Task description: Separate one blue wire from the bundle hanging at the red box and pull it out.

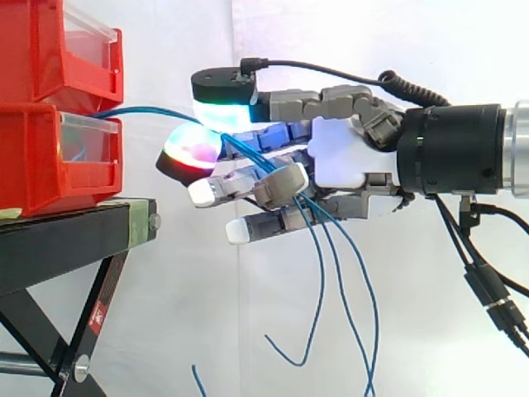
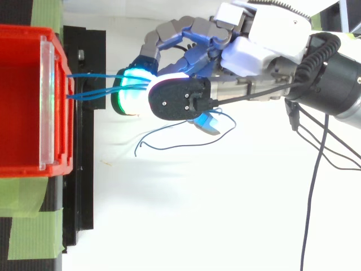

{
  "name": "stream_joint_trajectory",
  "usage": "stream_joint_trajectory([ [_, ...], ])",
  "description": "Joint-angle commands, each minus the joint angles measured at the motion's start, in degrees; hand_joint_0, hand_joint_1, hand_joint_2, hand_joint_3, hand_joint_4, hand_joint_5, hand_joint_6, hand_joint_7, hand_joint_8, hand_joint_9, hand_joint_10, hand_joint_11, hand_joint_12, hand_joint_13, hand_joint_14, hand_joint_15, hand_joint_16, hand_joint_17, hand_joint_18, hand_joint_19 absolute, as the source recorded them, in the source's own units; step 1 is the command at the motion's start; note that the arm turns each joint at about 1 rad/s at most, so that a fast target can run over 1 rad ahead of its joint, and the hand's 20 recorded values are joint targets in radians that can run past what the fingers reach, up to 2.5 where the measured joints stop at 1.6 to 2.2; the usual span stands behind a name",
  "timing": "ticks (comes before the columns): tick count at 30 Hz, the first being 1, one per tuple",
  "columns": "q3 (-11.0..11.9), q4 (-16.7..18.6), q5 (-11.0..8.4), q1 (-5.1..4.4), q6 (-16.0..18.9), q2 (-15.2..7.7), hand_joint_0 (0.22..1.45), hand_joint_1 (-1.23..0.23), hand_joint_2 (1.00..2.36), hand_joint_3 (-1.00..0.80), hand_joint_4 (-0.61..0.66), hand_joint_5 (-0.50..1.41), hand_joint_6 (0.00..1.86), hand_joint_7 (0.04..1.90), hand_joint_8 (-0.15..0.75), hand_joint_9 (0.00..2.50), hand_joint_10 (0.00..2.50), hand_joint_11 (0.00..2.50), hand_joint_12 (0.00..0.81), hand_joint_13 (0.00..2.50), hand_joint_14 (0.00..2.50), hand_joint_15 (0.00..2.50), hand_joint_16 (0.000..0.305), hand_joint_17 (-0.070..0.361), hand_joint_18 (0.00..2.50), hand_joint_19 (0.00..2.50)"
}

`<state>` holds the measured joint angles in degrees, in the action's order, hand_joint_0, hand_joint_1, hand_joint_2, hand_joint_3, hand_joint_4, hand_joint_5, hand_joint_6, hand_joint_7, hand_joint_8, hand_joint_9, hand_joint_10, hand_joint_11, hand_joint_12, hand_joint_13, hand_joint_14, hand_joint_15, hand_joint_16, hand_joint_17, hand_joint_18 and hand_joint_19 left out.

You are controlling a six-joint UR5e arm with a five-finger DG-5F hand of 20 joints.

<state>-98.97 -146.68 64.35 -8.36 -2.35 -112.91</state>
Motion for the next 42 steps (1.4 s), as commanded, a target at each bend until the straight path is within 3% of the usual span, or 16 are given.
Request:
stream_joint_trajectory([
  [1,0.0,-0.7,-0.19,0.1,-0.3,0.8,0.61,-0.68,1.02,-0.06,0.23,-0.17,0.9,0.93,0.408,0.92,0.01,0.6,0.401,1.59,0.01,1.42,0.059,0.133,0.88,0.49],
  [13,0.0,-3.6,-0.28,0.8,-3.3,2.9,0.61,-0.69,1.02,-0.05,0.23,-0.17,0.9,0.94,0.425,1.01,0.01,0.76,0.404,1.61,0.0,1.45,0.058,0.13,0.9,0.52],
  [18,0.0,-3.6,-0.36,1.07,-4.4,2.9,0.61,-0.68,1.02,-0.06,0.24,-0.17,0.9,0.94,0.439,1.1,0.01,0.92,0.408,1.62,0.0,1.47,0.057,0.129,0.9,0.54],
  [39,0.0,-3.5,-0.8,1.68,-9.9,3.8,0.61,-0.71,1.02,-0.11,0.23,-0.17,0.88,0.94,0.418,1.12,0.01,1.03,0.393,1.54,0.01,1.45,0.055,0.124,0.84,0.56],
  [42,0.0,-3.5,-0.89,1.68,-9.9,3.8,0.6,-0.71,1.02,-0.11,0.24,-0.17,0.88,0.94,0.42,1.21,0.01,1.27,0.387,1.56,0.01,1.48,0.055,0.123,0.84,0.56],
])
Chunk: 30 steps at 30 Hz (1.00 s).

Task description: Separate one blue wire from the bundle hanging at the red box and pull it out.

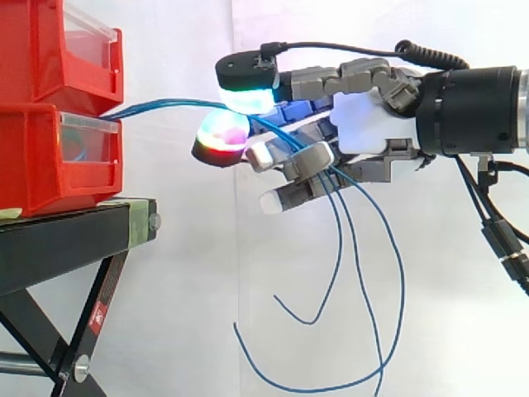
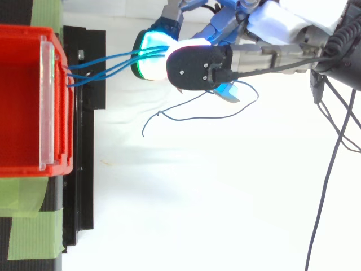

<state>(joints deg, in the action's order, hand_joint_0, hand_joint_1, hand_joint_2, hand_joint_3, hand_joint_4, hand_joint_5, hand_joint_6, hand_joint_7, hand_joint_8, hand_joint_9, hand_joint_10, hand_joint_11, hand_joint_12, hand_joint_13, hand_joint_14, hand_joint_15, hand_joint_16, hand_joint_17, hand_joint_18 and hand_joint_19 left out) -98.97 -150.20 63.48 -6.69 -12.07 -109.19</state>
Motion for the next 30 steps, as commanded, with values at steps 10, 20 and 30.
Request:
stream_joint_trajectory([
  [10,0.0,0.0,0.06,0.01,-0.2,0.0,0.6,-0.76,1.02,-0.2,0.24,-0.18,0.85,0.95,0.394,1.17,0.01,1.26,0.374,1.51,0.01,1.49,0.052,0.116,0.78,0.58],
  [20,0.0,0.1,0.24,0.27,-0.2,0.0,0.61,-0.83,1.01,-0.29,0.22,-0.18,0.85,0.96,0.382,1.15,0.01,1.25,0.372,1.48,0.01,1.47,0.052,0.116,0.76,0.57],
  [30,0.0,0.1,0.32,0.18,-0.2,0.1,0.59,-0.76,1.01,-0.4,0.22,-0.17,0.85,0.97,0.379,1.18,0.01,1.27,0.375,1.49,0.01,1.47,0.052,0.116,0.76,0.6],
])
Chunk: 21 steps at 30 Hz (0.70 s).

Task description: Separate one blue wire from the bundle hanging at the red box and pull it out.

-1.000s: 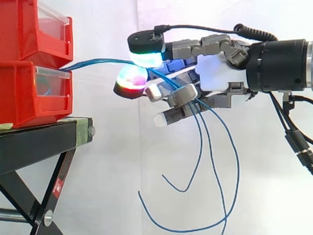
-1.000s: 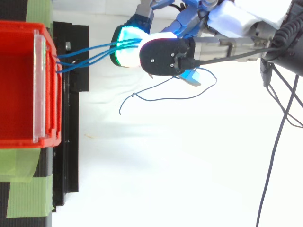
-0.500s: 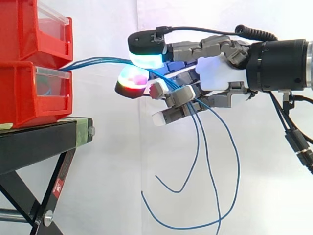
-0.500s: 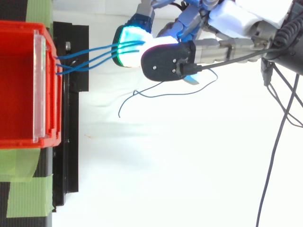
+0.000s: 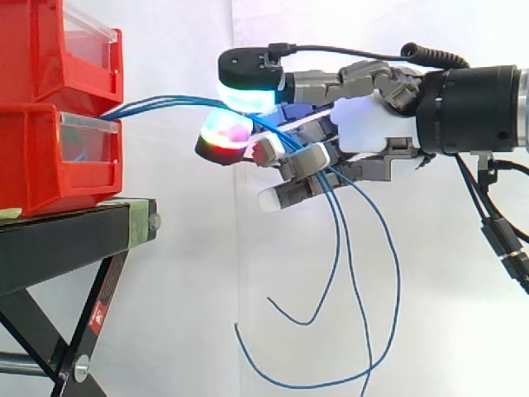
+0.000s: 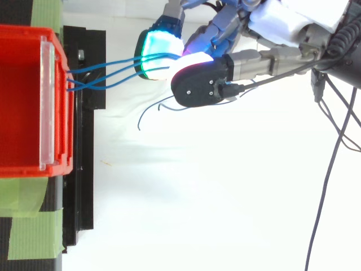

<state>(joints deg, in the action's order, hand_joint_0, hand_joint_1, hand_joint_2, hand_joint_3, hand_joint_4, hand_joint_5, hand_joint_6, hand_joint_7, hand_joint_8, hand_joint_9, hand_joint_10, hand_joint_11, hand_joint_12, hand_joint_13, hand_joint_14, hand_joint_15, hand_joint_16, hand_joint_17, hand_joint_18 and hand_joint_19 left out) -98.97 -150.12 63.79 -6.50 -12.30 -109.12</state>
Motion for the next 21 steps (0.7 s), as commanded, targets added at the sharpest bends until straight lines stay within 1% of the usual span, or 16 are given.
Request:
stream_joint_trajectory([
  [1,0.0,0.0,0.01,0.0,0.0,0.0,0.59,-0.74,1.01,-0.4,0.22,-0.17,0.85,0.96,0.379,1.18,0.01,1.27,0.376,1.49,0.01,1.48,0.052,0.117,0.76,0.6],
  [6,0.0,0.0,0.01,0.0,0.0,0.0,0.58,-0.71,1.01,-0.43,0.22,-0.17,0.84,0.97,0.38,1.19,0.01,1.26,0.383,1.5,0.01,1.46,0.052,0.117,0.77,0.61],
  [9,0.0,0.0,0.01,0.0,0.0,0.0,0.59,-0.68,1.01,-0.42,0.22,-0.17,0.84,0.97,0.378,1.2,0.01,1.27,0.368,1.51,0.01,1.47,0.052,0.117,0.77,0.62],
  [13,0.0,0.0,0.01,0.0,0.0,0.0,0.59,-0.63,1.01,-0.39,0.21,-0.17,0.84,0.97,0.383,1.22,0.01,1.27,0.375,1.52,0.01,1.47,0.052,0.116,0.79,0.62],
  [17,0.0,0.0,0.01,0.0,0.0,0.1,0.6,-0.63,1.01,-0.37,0.21,-0.16,0.84,0.97,0.385,1.23,0.01,1.26,0.38,1.53,0.01,1.47,0.051,0.116,0.78,0.63],
  [18,0.0,0.0,0.01,0.0,0.0,0.0,0.6,-0.64,1.01,-0.36,0.21,-0.16,0.84,0.96,0.384,1.23,0.01,1.27,0.365,1.53,0.01,1.47,0.052,0.116,0.79,0.62],
  [21,0.0,0.0,0.01,0.0,0.0,0.0,0.61,-0.66,1.01,-0.34,0.2,-0.16,0.85,0.96,0.382,1.24,0.01,1.27,0.366,1.53,0.01,1.47,0.051,0.116,0.79,0.61],
])
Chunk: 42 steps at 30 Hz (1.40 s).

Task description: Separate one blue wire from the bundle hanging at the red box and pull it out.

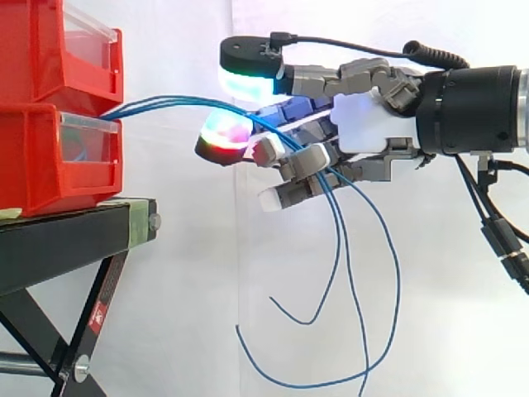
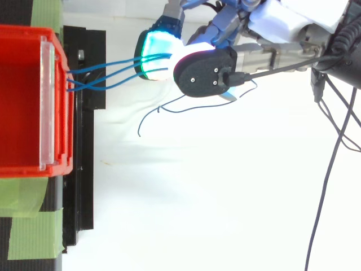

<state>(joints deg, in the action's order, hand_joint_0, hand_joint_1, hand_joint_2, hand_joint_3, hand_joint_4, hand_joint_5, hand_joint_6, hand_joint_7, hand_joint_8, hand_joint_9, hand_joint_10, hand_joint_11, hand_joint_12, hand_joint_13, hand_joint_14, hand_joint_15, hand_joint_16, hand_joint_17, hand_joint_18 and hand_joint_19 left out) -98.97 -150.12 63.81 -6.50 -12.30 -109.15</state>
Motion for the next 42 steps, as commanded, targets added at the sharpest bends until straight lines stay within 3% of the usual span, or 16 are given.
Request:
stream_joint_trajectory([
  [1,0.0,0.0,0.0,0.0,0.0,0.1,0.61,-0.67,1.02,-0.33,0.2,-0.16,0.85,0.95,0.382,1.24,0.01,1.27,0.367,1.52,0.01,1.47,0.051,0.116,0.79,0.62],
  [21,0.0,-0.2,0.0,0.0,0.0,0.1,0.61,-0.74,1.02,-0.17,0.14,-0.16,0.88,0.97,0.392,1.24,0.01,1.27,0.385,1.52,0.01,1.46,0.052,0.117,0.82,0.6],
  [42,0.0,-0.2,0.0,0.0,0.0,0.0,0.59,-0.88,1.02,-0.21,0.21,-0.19,0.89,0.97,0.375,1.15,0.01,1.27,0.383,1.47,0.01,1.46,0.054,0.122,0.78,0.6],
])
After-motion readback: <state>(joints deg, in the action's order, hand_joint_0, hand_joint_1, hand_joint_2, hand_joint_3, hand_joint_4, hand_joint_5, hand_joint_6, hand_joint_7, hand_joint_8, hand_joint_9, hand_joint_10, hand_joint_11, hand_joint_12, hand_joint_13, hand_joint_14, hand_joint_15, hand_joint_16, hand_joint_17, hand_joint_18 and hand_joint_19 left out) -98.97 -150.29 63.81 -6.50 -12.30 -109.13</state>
